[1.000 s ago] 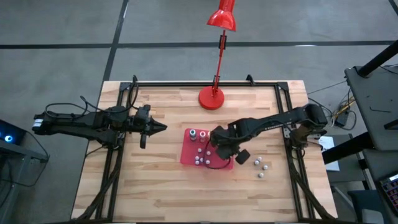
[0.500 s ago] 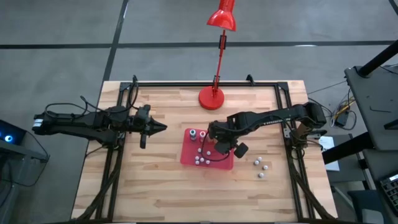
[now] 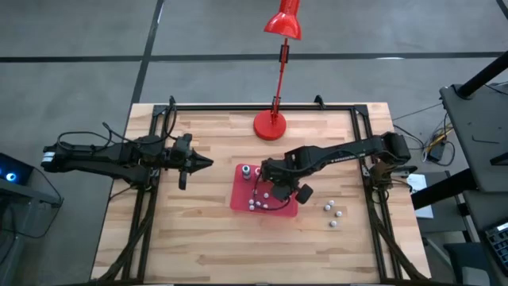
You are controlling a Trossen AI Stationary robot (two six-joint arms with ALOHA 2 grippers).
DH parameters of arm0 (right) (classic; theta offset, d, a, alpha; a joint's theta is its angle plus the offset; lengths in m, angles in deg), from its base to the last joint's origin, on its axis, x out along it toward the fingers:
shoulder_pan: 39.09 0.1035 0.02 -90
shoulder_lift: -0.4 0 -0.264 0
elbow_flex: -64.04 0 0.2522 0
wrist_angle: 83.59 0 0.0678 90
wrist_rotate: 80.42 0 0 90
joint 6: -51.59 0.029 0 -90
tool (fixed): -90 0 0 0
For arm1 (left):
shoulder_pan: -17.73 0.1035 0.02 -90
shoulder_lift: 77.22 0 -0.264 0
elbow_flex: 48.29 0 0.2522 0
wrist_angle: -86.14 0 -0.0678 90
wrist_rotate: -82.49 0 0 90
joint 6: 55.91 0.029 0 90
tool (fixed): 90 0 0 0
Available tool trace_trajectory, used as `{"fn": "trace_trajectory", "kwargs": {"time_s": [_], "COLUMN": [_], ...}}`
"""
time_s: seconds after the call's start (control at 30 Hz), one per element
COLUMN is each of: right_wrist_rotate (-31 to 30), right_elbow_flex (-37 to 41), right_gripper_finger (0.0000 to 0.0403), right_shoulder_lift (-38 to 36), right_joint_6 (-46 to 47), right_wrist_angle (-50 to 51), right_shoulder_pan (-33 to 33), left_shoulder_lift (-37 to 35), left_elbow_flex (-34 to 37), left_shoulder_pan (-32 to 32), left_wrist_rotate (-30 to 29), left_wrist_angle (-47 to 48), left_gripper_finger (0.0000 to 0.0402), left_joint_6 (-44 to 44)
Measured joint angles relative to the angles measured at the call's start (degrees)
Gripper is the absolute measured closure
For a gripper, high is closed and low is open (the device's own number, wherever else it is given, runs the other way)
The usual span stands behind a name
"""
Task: Pick & Place food coloring
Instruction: Put the small black food coloring bottle into the red bin
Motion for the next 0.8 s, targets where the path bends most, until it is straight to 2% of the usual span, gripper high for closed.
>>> {"fn": "trace_trajectory", "kwargs": {"time_s": [0.23,0.47,0.8], "right_wrist_rotate": [0.0,-0.1,-0.1], "right_elbow_flex": [-8.0,-12.7,-15.0], "right_gripper_finger": [0.0342,0.0342,0.0342], "right_shoulder_lift": [6.5,11.1,12.1], "right_joint_6": [-0.2,-3.2,-11.6], "right_wrist_angle": [4.2,6.3,4.8], "right_shoulder_pan": [0.0,0.1,0.0], "left_shoulder_lift": [0.0,0.0,0.0], "left_elbow_flex": [0.0,0.0,0.0], "left_shoulder_pan": [0.0,0.0,0.0], "left_wrist_rotate": [-0.5,-0.5,-0.6], "left_wrist_angle": [0.1,0.0,0.6], "left_gripper_finger": [0.0402,0.0402,0.0402], "left_joint_6": [-0.1,-0.1,0.1]}}
